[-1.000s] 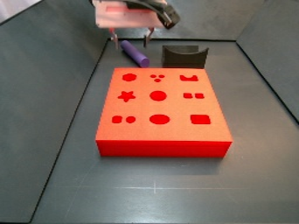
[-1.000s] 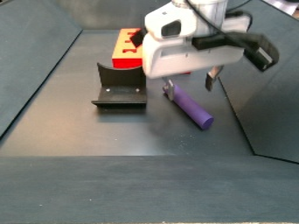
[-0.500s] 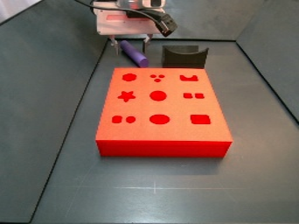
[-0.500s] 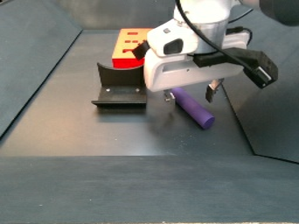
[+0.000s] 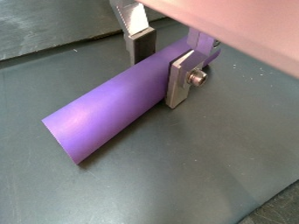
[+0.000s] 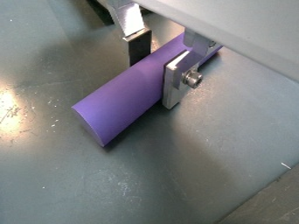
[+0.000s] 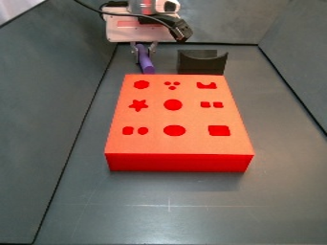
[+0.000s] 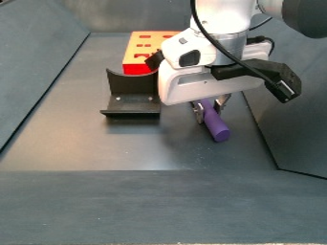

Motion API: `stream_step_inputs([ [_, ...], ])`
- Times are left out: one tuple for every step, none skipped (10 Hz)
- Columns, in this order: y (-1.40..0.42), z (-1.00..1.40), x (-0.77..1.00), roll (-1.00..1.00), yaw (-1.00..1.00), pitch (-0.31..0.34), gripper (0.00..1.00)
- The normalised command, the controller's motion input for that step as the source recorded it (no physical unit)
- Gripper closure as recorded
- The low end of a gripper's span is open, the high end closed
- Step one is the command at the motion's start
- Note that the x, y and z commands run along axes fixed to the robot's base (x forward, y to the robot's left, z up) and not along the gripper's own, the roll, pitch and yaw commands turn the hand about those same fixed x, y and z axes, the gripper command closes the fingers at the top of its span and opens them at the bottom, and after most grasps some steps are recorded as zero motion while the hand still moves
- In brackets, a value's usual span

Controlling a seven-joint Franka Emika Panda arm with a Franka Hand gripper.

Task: Pick up the round object. Move up. Place the round object on the fixture. Regrasp the round object. Move to above the board. Insert the round object.
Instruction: Pick up the round object, then move up.

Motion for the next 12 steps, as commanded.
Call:
stream_step_inputs([
  [0.0, 0.0, 0.0, 0.0, 0.0, 0.0, 1.0],
  [0.0, 0.0, 0.0, 0.0, 0.0, 0.0, 1.0],
  [0.0, 0.0, 0.0, 0.0, 0.0, 0.0, 1.0],
  [0.0, 0.0, 0.0, 0.0, 0.0, 0.0, 1.0],
  [0.0, 0.0, 0.0, 0.0, 0.0, 0.0, 1.0],
  [0.0, 0.0, 0.0, 0.0, 0.0, 0.0, 1.0],
  [0.0, 0.0, 0.0, 0.0, 0.0, 0.0, 1.0],
  [0.0, 0.0, 0.0, 0.0, 0.0, 0.0, 1.0],
  [0.0, 0.0, 0.0, 0.0, 0.0, 0.0, 1.0],
  [0.0, 0.0, 0.0, 0.0, 0.0, 0.0, 1.0],
  [0.0, 0.83, 0.0, 0.0, 0.0, 0.0, 1.0],
  [-0.04, 0.86, 0.0, -0.01, -0.01, 0.006, 1.0],
])
